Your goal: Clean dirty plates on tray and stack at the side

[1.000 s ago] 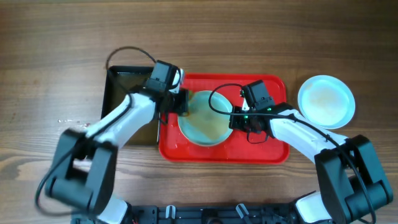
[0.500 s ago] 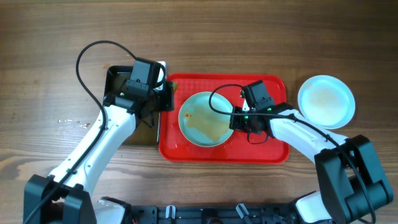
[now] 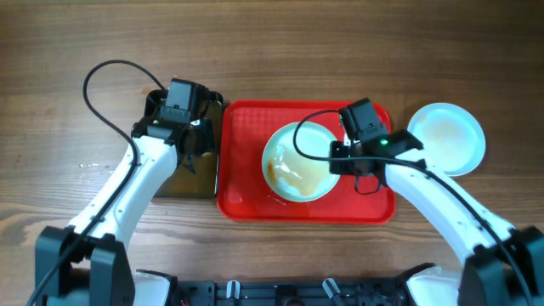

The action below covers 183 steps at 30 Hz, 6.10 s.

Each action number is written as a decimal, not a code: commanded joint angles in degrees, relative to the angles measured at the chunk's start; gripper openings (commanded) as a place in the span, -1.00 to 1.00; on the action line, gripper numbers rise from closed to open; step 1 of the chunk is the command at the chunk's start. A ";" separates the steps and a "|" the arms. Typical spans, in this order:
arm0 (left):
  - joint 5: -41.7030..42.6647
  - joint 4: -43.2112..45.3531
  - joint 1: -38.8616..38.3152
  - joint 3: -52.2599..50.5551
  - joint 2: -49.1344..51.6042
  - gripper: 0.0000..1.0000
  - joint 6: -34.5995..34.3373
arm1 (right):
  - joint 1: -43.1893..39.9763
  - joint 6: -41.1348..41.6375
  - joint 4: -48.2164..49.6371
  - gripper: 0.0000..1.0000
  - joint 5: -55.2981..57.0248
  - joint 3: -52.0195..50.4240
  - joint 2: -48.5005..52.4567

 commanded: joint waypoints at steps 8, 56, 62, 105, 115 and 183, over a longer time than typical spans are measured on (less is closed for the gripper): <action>-0.59 0.42 0.31 0.13 6.54 -0.92 -0.70 | 0.00 -13.55 -0.13 -0.91 25.49 0.92 -10.38; 2.69 11.91 0.31 -6.51 8.50 -0.91 6.19 | -48.63 1.60 5.11 -0.91 7.08 0.37 -6.93; 2.69 11.87 0.31 -6.51 8.50 0.18 5.77 | -49.88 1.38 5.64 -0.29 3.45 0.37 -1.77; 9.11 -9.29 2.89 -16.26 -50.29 1.00 -6.73 | -18.93 -7.39 -9.68 0.99 -8.50 -4.31 -55.36; 9.14 -9.27 2.89 -16.26 -50.29 1.00 -6.73 | -18.93 -7.37 -9.70 0.99 -8.50 -4.31 -55.36; 8.20 7.26 5.95 -34.51 -69.55 1.00 -4.57 | -18.93 -30.05 41.59 0.99 -10.54 -52.09 -83.87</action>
